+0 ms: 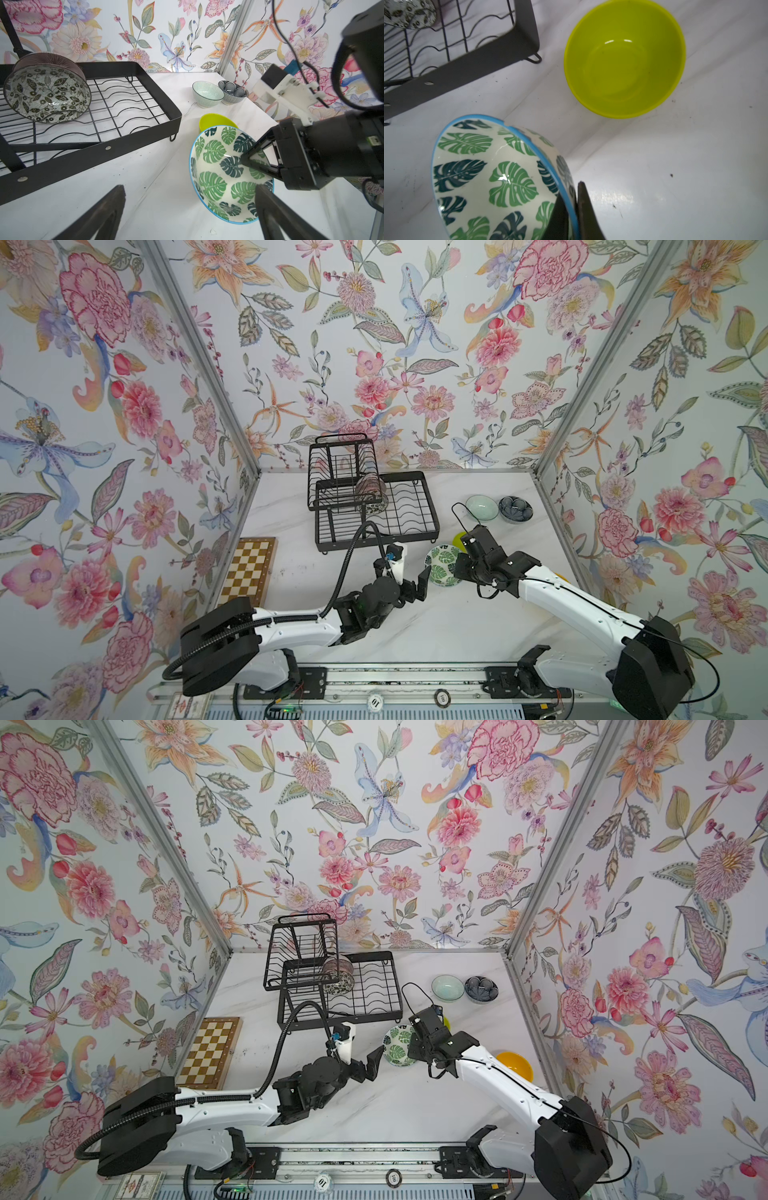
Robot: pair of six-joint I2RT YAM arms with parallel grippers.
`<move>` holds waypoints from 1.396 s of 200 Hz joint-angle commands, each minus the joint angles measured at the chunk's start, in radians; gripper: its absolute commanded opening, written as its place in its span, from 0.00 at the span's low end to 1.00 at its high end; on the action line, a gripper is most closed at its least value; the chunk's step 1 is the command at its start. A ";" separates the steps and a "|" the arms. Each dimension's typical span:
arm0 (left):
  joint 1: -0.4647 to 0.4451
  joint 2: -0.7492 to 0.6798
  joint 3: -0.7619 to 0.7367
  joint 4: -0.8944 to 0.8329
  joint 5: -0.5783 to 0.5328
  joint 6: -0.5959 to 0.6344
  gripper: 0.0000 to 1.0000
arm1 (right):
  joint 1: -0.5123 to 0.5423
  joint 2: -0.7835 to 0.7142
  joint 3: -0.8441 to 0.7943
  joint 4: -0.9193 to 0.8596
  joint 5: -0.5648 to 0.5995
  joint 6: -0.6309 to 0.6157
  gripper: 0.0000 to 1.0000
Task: Load the bowls into the dish rack
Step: 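Lift the leaf-patterned bowl with the right gripper toward the rack while the left gripper approaches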
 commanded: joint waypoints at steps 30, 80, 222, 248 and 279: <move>0.101 -0.017 0.164 -0.196 0.094 -0.059 0.97 | 0.003 0.005 0.149 0.188 0.070 -0.076 0.00; 0.195 0.048 0.292 -0.229 0.223 -0.189 0.80 | -0.005 0.006 0.189 0.341 0.065 -0.134 0.00; 0.285 0.312 0.581 -0.231 0.352 -0.261 0.00 | -0.084 -0.010 0.117 0.608 -0.026 -0.134 0.09; 0.287 0.316 0.587 -0.225 0.351 -0.253 0.00 | -0.100 -0.016 0.103 0.609 -0.053 -0.098 0.29; 0.289 0.328 0.626 -0.242 0.286 -0.201 0.00 | -0.130 -0.053 0.105 0.575 -0.081 -0.059 0.58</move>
